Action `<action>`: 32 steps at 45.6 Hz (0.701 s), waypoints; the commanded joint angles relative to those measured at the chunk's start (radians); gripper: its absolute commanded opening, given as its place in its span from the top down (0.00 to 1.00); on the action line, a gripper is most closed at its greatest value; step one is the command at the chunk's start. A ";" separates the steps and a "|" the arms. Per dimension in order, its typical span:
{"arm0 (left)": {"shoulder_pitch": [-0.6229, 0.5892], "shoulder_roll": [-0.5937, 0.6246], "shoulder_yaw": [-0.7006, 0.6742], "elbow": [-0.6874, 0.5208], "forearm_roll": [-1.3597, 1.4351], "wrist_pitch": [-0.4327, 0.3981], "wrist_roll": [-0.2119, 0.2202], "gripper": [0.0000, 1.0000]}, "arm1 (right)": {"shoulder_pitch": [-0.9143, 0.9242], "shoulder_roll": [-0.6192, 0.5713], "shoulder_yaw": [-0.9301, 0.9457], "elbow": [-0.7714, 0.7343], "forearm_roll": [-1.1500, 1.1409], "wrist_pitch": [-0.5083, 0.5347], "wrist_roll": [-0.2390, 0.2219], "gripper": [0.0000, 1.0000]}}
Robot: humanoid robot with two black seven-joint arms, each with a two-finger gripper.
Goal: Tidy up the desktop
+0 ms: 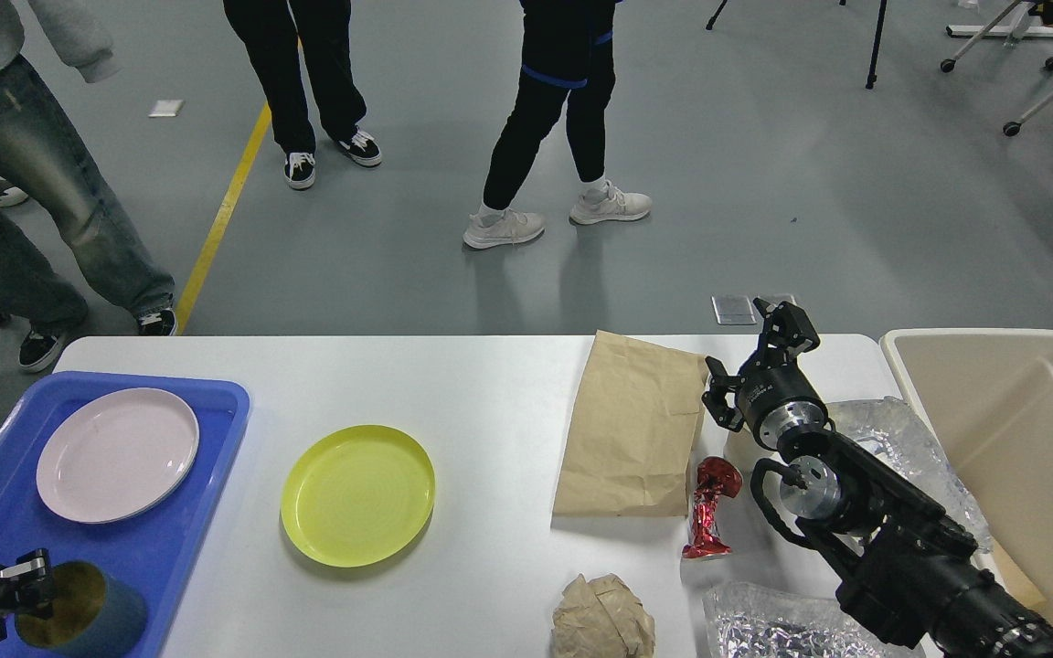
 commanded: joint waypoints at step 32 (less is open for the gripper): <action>-0.198 0.083 0.000 -0.012 0.003 -0.335 0.006 0.03 | 0.000 -0.001 0.000 0.000 0.000 -0.001 0.000 0.00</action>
